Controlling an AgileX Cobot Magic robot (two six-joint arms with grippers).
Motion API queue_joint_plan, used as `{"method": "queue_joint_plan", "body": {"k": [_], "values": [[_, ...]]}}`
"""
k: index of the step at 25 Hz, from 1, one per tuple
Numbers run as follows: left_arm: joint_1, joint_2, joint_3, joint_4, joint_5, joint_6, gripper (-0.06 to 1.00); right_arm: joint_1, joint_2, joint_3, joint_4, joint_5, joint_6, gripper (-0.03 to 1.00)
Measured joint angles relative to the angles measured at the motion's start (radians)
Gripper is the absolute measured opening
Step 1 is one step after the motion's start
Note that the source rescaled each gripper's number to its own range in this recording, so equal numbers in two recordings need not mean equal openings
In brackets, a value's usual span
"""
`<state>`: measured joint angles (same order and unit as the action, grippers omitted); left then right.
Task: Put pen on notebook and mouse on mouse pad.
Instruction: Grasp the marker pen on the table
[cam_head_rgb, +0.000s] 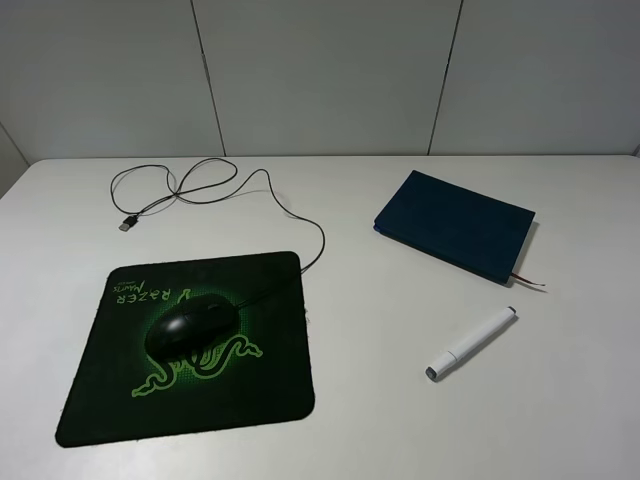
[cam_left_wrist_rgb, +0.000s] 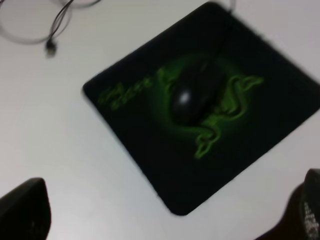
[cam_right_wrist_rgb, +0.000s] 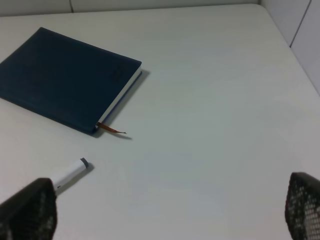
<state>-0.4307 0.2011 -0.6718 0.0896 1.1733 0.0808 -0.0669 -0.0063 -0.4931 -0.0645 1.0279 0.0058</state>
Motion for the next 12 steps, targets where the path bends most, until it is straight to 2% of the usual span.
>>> {"method": "queue_joint_plan", "body": {"k": [4, 12], "values": [[0.11, -0.044, 0.077, -0.002, -0.07, 0.0, 1.0, 0.0, 0.0, 0.0, 0.0, 0.0, 0.0, 1.0], [0.326, -0.129, 0.181, -0.047, -0.104, -0.042, 1.0, 0.0, 0.0, 0.0, 0.0, 0.0, 0.0, 1.0]]}}
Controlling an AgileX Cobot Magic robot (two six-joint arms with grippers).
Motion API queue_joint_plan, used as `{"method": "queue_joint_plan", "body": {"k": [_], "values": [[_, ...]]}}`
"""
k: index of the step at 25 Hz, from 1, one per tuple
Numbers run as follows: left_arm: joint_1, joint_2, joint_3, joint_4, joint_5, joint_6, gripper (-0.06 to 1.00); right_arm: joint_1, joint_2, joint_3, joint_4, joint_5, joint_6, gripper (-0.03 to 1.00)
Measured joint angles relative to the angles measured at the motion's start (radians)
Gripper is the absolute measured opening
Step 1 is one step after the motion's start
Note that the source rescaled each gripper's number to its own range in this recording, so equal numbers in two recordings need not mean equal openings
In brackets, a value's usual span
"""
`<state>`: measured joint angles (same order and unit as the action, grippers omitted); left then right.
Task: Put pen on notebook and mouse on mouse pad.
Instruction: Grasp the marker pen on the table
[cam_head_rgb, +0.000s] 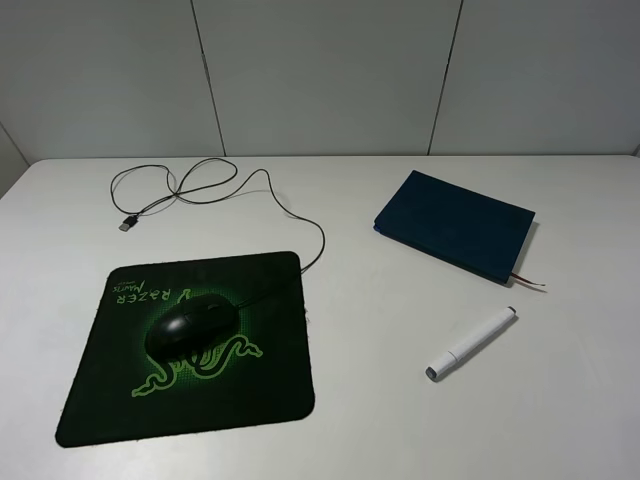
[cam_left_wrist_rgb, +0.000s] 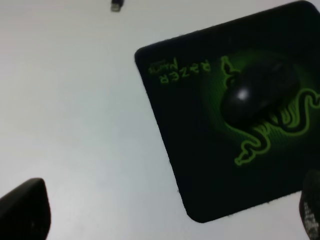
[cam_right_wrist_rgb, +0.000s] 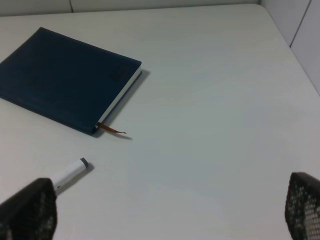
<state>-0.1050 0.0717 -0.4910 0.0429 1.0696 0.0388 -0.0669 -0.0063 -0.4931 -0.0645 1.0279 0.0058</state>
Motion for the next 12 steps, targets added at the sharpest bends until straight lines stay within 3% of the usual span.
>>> {"method": "queue_joint_plan", "body": {"k": [5, 12], "values": [[0.076, -0.073, 0.0, -0.002, -0.007, -0.003, 1.0, 0.0, 0.0, 0.0, 0.0, 0.0, 0.0, 1.0], [0.083, -0.077, 0.0, -0.013, -0.007, -0.003, 1.0, 0.0, 0.0, 0.0, 0.0, 0.0, 0.0, 1.0]]}}
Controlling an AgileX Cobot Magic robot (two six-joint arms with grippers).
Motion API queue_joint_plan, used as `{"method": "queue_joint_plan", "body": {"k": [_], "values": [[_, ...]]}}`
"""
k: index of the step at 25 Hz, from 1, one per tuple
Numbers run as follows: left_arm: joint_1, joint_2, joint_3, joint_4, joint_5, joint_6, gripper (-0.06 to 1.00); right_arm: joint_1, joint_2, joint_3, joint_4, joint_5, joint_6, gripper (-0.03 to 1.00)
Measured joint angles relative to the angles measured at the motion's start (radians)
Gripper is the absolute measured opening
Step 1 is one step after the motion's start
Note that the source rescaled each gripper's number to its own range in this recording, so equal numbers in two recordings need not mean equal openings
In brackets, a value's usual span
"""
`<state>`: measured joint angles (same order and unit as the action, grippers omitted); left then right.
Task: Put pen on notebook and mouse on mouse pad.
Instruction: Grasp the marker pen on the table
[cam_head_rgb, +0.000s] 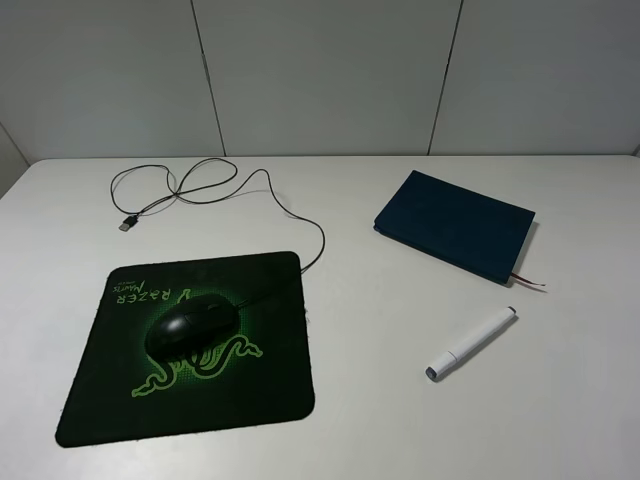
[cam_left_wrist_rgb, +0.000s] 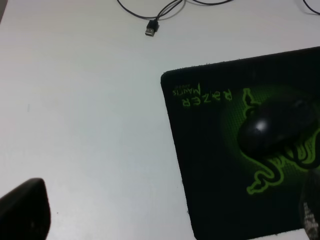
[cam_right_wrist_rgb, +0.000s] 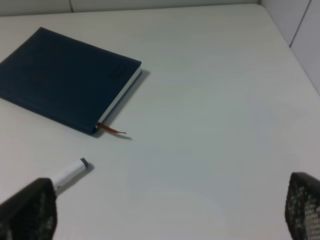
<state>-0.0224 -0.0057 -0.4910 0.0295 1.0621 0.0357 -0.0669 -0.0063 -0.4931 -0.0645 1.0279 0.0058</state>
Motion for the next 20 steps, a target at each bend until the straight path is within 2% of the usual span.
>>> {"method": "queue_joint_plan", "body": {"k": [20], "values": [[0.0, 0.0, 0.0, 0.0, 0.0, 0.0, 1.0, 0.0, 0.0, 0.0, 0.0, 0.0, 0.0, 1.0]]}}
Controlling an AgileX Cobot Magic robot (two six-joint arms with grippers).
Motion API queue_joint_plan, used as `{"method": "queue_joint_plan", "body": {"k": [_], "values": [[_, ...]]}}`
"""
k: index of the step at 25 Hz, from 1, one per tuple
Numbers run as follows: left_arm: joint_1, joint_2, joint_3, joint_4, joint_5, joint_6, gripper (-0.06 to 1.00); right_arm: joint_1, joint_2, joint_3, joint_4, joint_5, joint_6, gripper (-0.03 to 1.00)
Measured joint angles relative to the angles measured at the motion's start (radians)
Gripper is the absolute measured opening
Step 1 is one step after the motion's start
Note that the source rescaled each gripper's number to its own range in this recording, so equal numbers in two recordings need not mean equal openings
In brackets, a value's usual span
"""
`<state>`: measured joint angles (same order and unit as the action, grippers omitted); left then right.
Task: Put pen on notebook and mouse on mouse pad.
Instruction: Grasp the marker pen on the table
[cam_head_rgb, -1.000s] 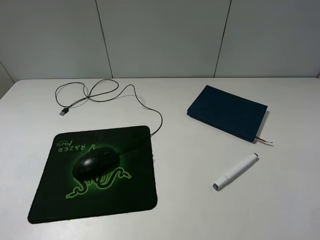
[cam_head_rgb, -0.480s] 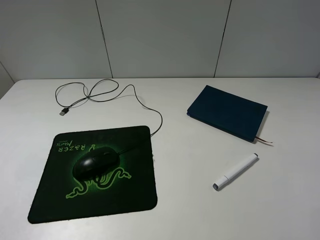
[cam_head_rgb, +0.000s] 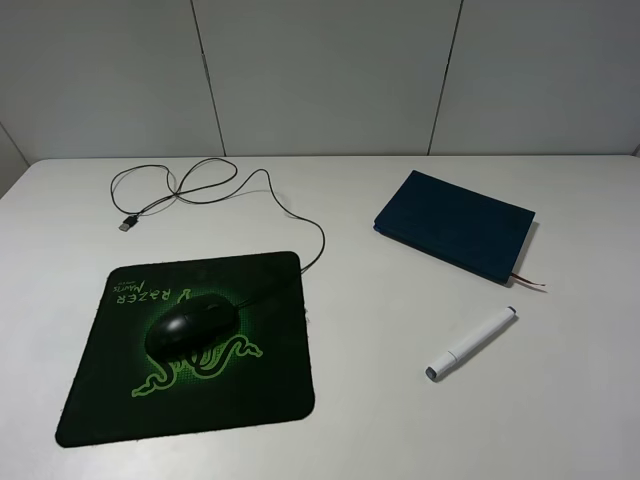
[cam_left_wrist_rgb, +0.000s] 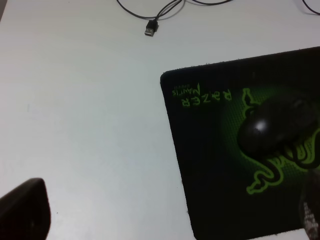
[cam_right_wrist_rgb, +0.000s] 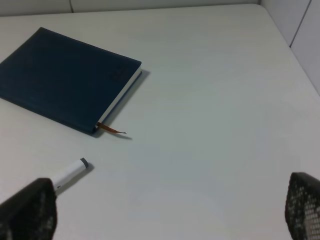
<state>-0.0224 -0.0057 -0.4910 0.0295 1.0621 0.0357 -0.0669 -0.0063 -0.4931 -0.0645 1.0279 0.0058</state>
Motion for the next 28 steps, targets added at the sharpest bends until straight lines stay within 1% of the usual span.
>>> {"method": "queue_joint_plan", "body": {"k": [16, 20, 23, 28], "values": [[0.0, 0.0, 0.0, 0.0, 0.0, 0.001, 1.0, 0.0, 0.0, 0.0, -0.001, 0.0, -0.006, 1.0], [0.0, 0.0, 0.0, 0.0, 0.0, 0.001, 1.0, 0.0, 0.0, -0.039, 0.0, 0.0, -0.011, 1.0], [0.0, 0.0, 0.0, 0.0, 0.0, 0.001, 1.0, 0.0, 0.046, -0.102, 0.012, 0.0, -0.014, 1.0], [0.0, 0.0, 0.0, 0.0, 0.0, 0.001, 1.0, 0.0, 0.227, -0.186, 0.076, 0.024, -0.006, 1.0]]}}
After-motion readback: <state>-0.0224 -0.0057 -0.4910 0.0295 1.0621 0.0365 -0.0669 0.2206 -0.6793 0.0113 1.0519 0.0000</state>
